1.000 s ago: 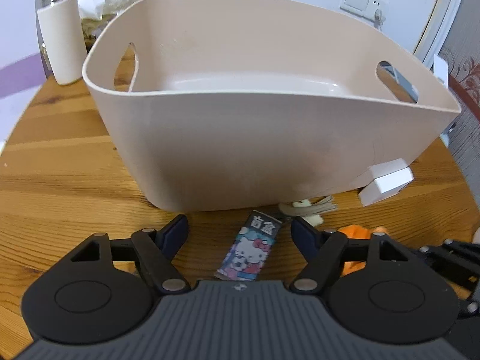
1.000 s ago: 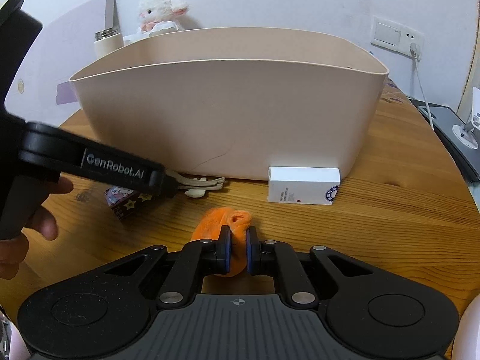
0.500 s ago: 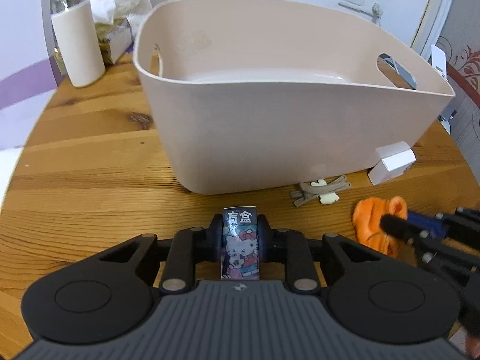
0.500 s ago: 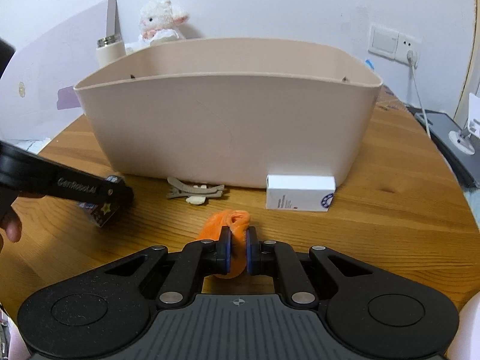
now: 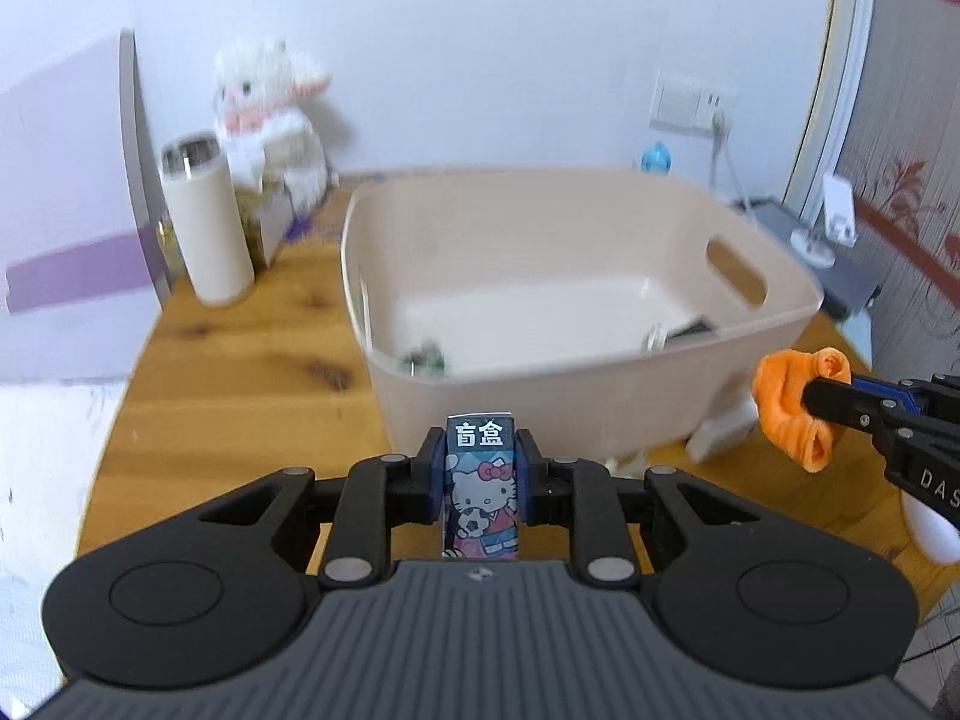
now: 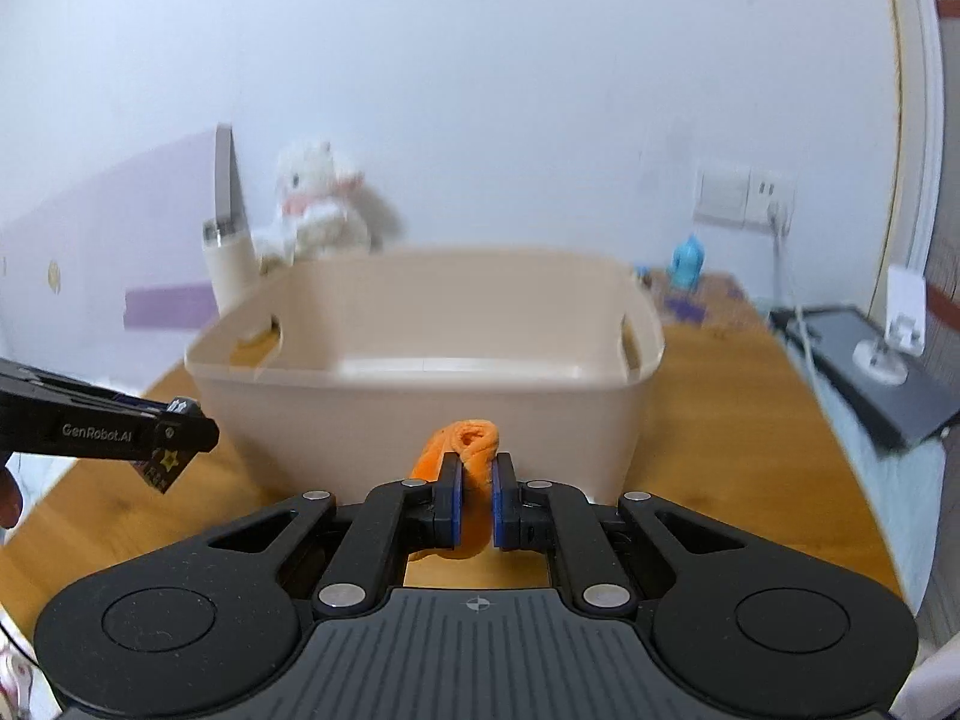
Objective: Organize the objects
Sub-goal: 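Carry the blind box and orange cloth into the basket and release both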
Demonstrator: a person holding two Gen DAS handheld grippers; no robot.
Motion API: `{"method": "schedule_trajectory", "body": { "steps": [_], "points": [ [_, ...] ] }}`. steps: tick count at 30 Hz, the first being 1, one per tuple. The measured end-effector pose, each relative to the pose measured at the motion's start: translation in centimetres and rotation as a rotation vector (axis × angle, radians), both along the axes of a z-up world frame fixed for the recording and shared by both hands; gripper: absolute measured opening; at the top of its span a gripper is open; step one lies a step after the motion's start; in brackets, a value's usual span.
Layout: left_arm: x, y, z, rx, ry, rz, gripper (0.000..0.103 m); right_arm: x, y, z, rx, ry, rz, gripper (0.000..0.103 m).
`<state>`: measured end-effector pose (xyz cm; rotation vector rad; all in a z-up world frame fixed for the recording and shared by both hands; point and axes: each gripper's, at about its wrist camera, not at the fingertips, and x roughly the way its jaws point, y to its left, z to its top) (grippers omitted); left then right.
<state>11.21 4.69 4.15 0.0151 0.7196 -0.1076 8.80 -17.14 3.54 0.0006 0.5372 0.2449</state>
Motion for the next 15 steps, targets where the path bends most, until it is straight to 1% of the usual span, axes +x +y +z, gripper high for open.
{"method": "schedule_trajectory", "body": {
  "steps": [3, 7, 11, 13, 15],
  "points": [
    [0.3, -0.1, 1.7, -0.007, -0.043, 0.006, 0.025, 0.3, -0.3, 1.6, 0.005, -0.051, -0.011, 0.009],
    [1.2, -0.5, 3.2, -0.006, -0.077, 0.013, 0.025, 1.2, -0.6, 3.1, 0.013, -0.095, -0.031, 0.009],
    [3.2, -1.1, 4.0, 0.004, -0.099, 0.029, 0.025, 3.1, -1.4, 3.9, 0.057, -0.099, -0.045, 0.009],
    [4.4, -1.3, 4.0, 0.006, -0.103, 0.036, 0.025, 4.2, -1.6, 3.8, 0.079, -0.096, -0.056, 0.009],
    [5.8, -1.7, 3.7, 0.009, -0.095, 0.047, 0.025, 5.4, -1.5, 3.5, 0.077, -0.099, -0.074, 0.009]
  ]
}}
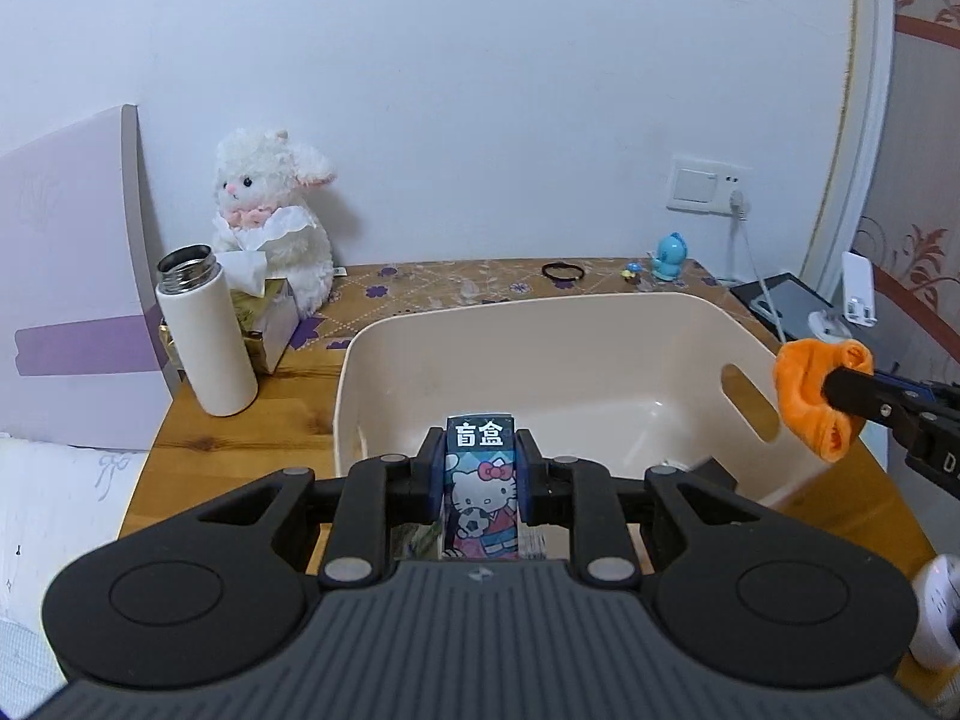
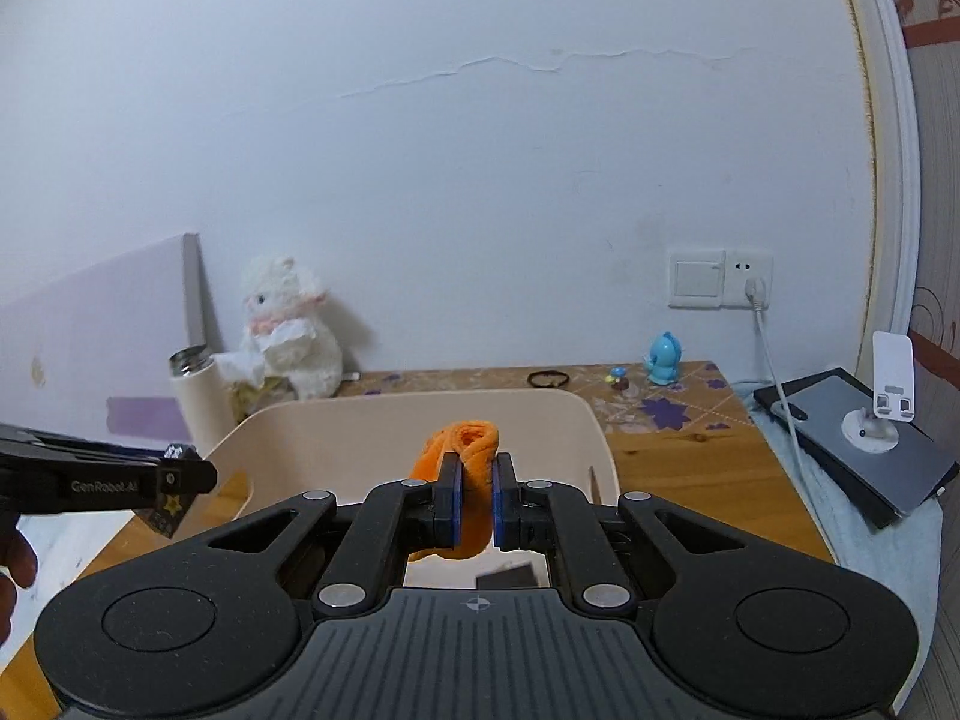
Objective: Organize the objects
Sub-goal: 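Carry the blind box and orange cloth into the basket and release both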
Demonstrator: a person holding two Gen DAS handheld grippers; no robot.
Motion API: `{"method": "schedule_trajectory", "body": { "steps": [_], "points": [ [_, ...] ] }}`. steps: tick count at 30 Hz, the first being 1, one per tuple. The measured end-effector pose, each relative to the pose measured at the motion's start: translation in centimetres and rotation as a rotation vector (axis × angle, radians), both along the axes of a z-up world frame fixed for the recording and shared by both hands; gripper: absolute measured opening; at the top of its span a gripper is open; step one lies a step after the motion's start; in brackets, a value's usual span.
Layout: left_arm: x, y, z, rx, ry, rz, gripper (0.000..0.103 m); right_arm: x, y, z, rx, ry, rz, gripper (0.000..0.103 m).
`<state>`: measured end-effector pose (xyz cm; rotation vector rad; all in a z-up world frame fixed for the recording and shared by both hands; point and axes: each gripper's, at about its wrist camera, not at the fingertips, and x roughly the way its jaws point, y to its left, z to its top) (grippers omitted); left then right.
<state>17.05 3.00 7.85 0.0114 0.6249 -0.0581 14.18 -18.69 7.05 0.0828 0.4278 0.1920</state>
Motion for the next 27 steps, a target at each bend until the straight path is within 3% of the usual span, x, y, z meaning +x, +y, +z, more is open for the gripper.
{"method": "schedule_trajectory", "body": {
  "steps": [5, 14, 17, 18, 19, 20, 23, 24, 27],
  "points": [
    [3.4, -1.1, -1.8, 0.034, 0.044, 0.022, 0.025, 2.9, -0.1, -1.5, 0.01, 0.046, -0.024, 0.009],
    [7.2, -1.9, -6.4, 0.073, 0.177, 0.056, 0.025, 5.8, 1.3, -5.2, -0.095, 0.177, -0.03, 0.01],
    [7.4, -2.0, -7.1, 0.089, 0.203, 0.055, 0.026, 5.7, 1.5, -5.5, -0.113, 0.188, -0.032, 0.017],
    [7.3, -1.9, -7.1, 0.081, 0.211, 0.054, 0.03, 5.5, 1.4, -5.4, -0.113, 0.182, -0.037, 0.018],
    [7.2, -1.8, -7.0, 0.067, 0.218, 0.05, 0.036, 5.3, 1.3, -5.3, -0.115, 0.172, -0.042, 0.03],
    [6.9, -1.7, -6.8, 0.051, 0.215, 0.043, 0.054, 4.9, 1.3, -5.1, -0.113, 0.16, -0.038, 0.041],
    [5.6, -1.8, -5.4, 0.042, 0.16, 0.034, 0.077, 3.8, 1.2, -4.2, -0.117, 0.118, -0.042, 0.061],
    [5.1, -2.0, -5.0, 0.053, 0.142, 0.042, 0.082, 3.5, 1.2, -3.8, -0.12, 0.106, -0.042, 0.062],
    [3.6, -2.2, -3.7, 0.073, 0.099, 0.035, 0.083, 2.0, 1.0, -2.7, -0.113, 0.076, -0.039, 0.07]
  ]
}}
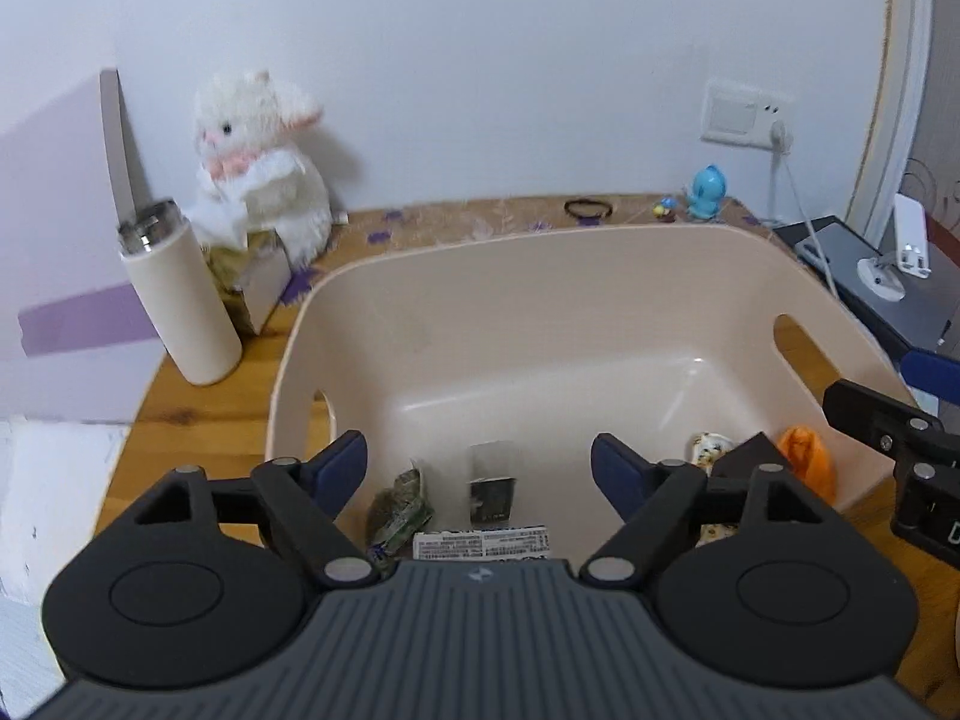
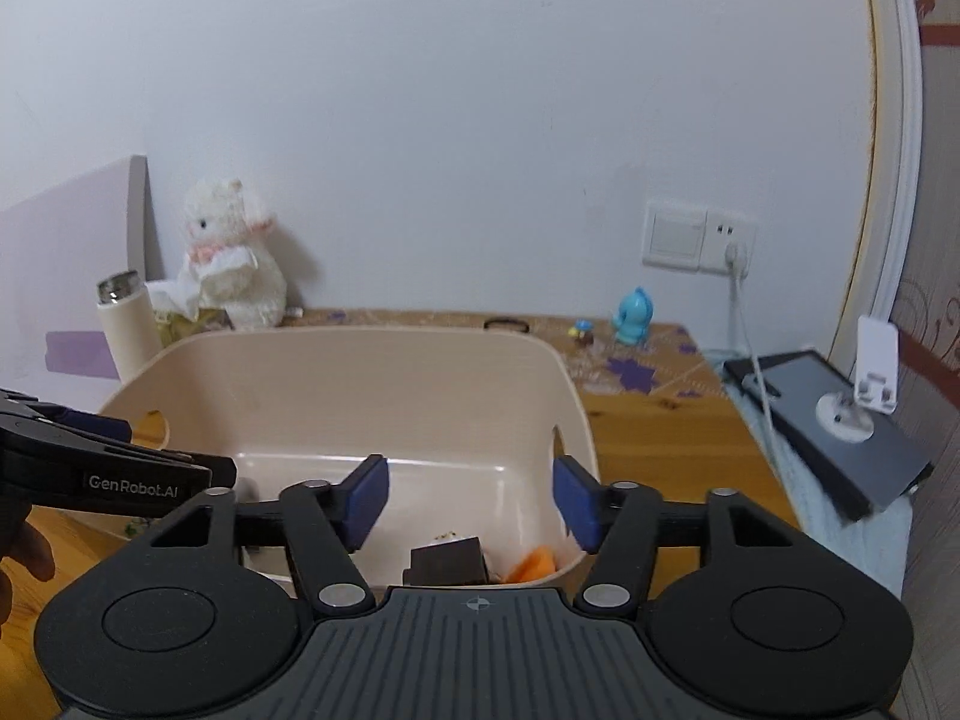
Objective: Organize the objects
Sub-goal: 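Carry the blind box and orange cloth into the basket and release both, then grasp the hair clip with the left tool while the right tool grasps the white box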
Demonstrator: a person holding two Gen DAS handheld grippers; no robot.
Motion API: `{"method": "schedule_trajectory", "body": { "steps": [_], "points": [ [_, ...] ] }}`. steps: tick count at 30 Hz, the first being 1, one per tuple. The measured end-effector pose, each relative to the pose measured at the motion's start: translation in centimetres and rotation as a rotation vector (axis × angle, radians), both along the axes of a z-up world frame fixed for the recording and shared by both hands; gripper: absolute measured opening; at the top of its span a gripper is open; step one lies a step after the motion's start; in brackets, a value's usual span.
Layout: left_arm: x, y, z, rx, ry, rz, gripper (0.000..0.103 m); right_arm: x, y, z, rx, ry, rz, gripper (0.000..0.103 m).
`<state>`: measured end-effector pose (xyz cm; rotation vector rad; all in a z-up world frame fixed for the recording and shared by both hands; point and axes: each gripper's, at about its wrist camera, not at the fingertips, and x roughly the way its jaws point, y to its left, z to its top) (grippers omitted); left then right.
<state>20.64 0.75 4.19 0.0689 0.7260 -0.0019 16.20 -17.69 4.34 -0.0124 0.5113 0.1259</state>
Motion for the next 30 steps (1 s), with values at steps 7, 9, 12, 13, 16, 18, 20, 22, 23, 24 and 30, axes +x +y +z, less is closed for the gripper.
{"method": "schedule_trajectory", "body": {
  "steps": [7, 9, 12, 13, 16, 18, 20, 22, 23, 24, 30],
  "points": [
    [-3.5, -0.6, 1.6, 0.014, -0.041, -0.017, 0.09, -3.2, -0.4, 0.9, -0.001, -0.014, 0.013, 0.082],
    [-4.3, -0.7, 1.6, 0.016, -0.042, -0.024, 0.09, -3.9, -0.6, 0.6, -0.014, -0.01, 0.015, 0.085],
    [-5.3, -0.8, 1.0, 0.001, -0.028, -0.024, 0.09, -4.7, -1.0, 0.1, -0.027, 0.008, 0.012, 0.086],
    [-5.6, -0.9, 0.7, -0.004, -0.022, -0.023, 0.09, -4.9, -1.2, -0.1, -0.025, 0.016, 0.011, 0.086],
    [-6.7, -1.2, -0.2, 0.023, -0.041, -0.013, 0.094, -5.3, -1.7, -0.9, -0.019, 0.043, 0.01, 0.088],
    [-7.2, -1.5, -0.7, 0.045, -0.043, -0.012, 0.095, -5.5, -1.9, -1.7, -0.03, 0.063, 0.007, 0.088],
    [-7.6, -1.7, -1.3, 0.03, -0.029, -0.022, 0.095, -5.6, -2.0, -2.5, -0.04, 0.084, 0.008, 0.088],
    [-7.9, -1.8, -1.8, 0.007, -0.01, -0.027, 0.095, -5.7, -2.1, -3.2, -0.044, 0.102, 0.01, 0.088],
    [-8.1, -1.8, -2.1, -0.001, -0.007, -0.025, 0.095, -5.8, -2.2, -3.5, -0.045, 0.109, 0.011, 0.088],
    [-8.3, -1.9, -2.3, -0.004, -0.007, -0.025, 0.095, -5.8, -2.3, -3.8, -0.047, 0.116, 0.013, 0.088],
    [-7.6, -2.7, -4.8, -0.016, 0.046, -0.021, 0.095, -5.6, -2.5, -5.5, -0.058, 0.152, 0.019, 0.089]
  ]
}}
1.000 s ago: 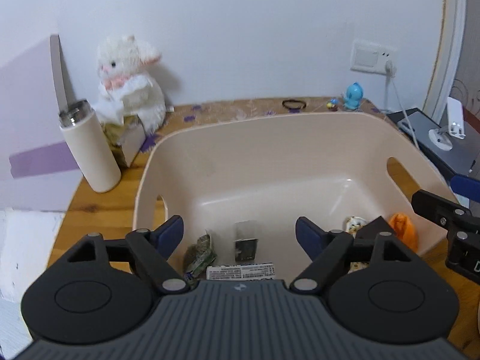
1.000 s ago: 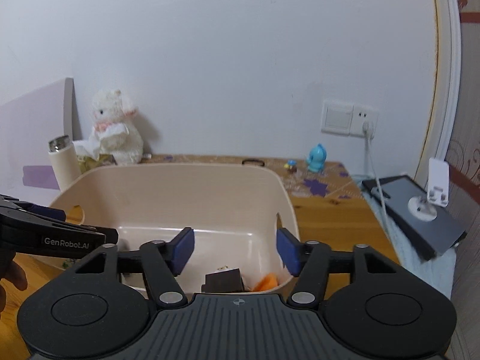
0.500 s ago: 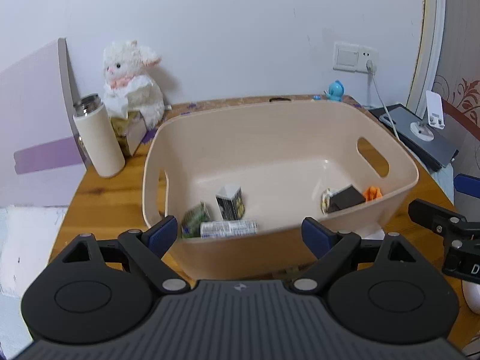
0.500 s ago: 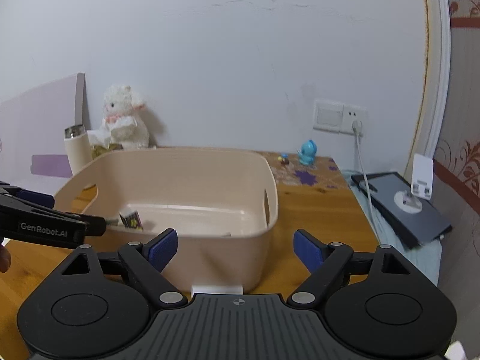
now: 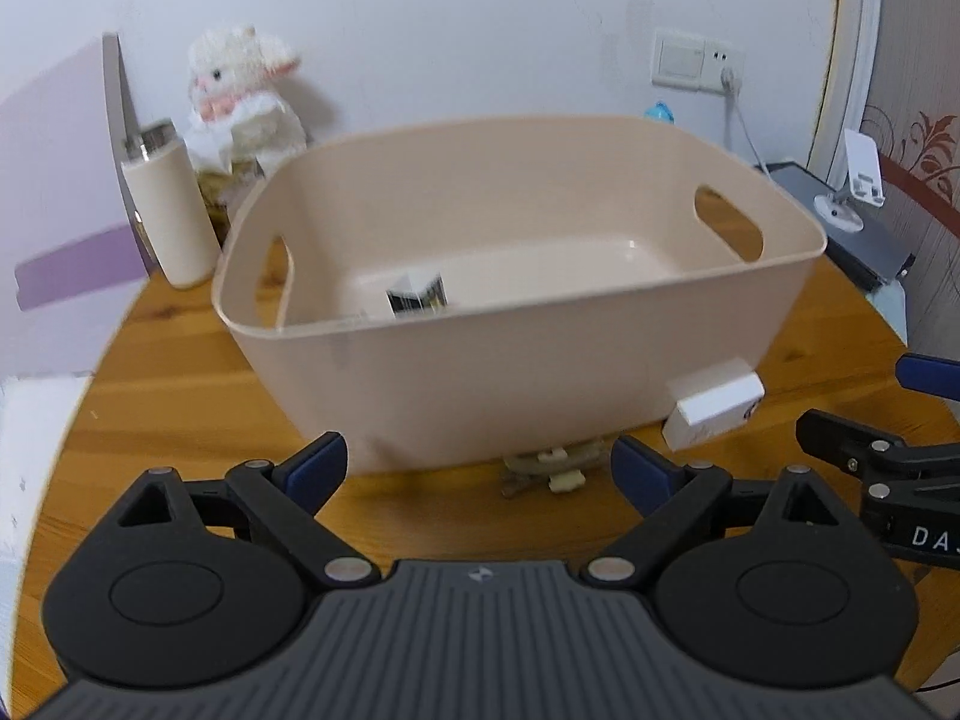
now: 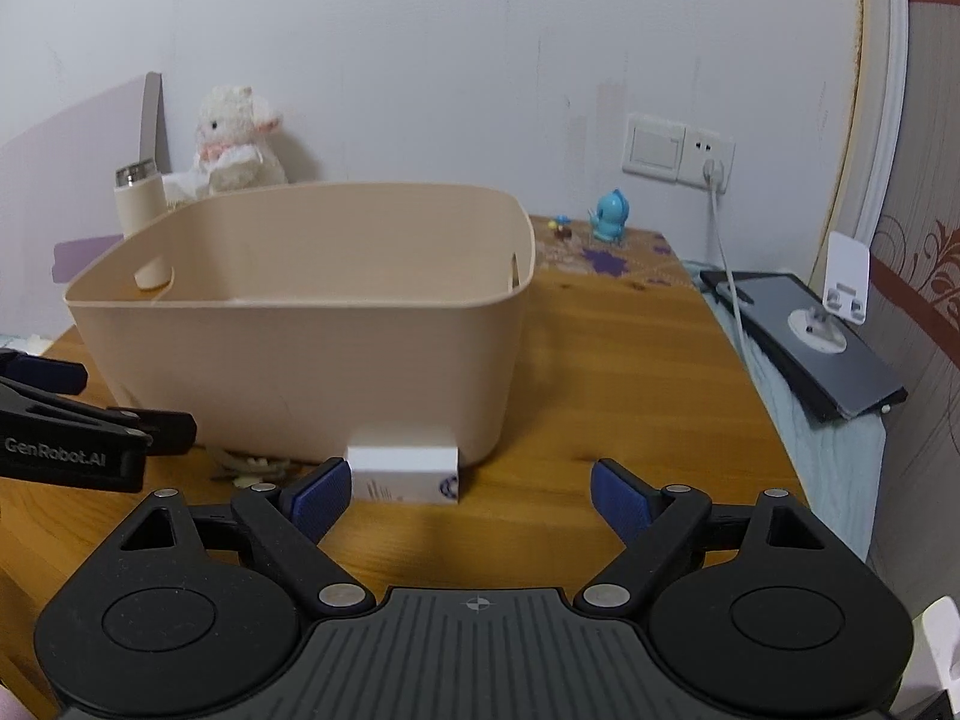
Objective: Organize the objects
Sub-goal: 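Grasp the hair clip with the left tool while the right tool grasps the white box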
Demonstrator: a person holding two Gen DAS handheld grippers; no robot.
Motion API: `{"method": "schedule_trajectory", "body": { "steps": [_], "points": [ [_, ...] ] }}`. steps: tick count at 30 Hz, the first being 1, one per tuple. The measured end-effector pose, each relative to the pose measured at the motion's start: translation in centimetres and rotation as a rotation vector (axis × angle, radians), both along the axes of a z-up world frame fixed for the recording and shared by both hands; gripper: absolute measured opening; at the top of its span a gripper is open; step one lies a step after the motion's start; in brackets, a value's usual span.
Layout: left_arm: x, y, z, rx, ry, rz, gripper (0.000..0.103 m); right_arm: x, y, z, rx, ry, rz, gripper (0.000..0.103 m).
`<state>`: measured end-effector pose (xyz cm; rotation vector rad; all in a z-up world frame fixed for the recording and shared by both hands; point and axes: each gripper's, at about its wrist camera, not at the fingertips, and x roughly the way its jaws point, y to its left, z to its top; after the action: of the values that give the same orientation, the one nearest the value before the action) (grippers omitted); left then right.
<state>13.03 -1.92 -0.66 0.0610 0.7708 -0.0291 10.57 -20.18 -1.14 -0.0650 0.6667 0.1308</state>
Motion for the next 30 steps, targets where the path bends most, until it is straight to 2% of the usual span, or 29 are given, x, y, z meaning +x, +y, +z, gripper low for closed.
{"method": "schedule_trajectory", "body": {
  "steps": [8, 15, 20, 26, 30],
  "points": [
    [1.5, -0.5, -3.5, -0.048, 0.045, 0.033, 0.095, 1.2, 0.7, -2.4, -0.011, 0.046, 0.02, 0.089],
    [2.4, -0.9, -5.2, -0.077, 0.058, 0.059, 0.095, 2.3, 0.9, -3.7, -0.016, 0.066, 0.021, 0.089],
    [2.9, -1.5, -5.9, -0.097, 0.049, 0.119, 0.095, 3.0, 0.7, -4.2, -0.015, 0.076, 0.018, 0.089],
    [2.8, -1.8, -6.5, -0.042, 0.017, 0.164, 0.095, 3.5, 1.1, -5.1, -0.005, 0.093, 0.023, 0.089],
    [2.5, -0.6, -6.8, -0.035, 0.001, 0.187, 0.096, 4.1, 1.5, -5.5, 0.011, 0.099, 0.032, 0.089]
  ]
}}
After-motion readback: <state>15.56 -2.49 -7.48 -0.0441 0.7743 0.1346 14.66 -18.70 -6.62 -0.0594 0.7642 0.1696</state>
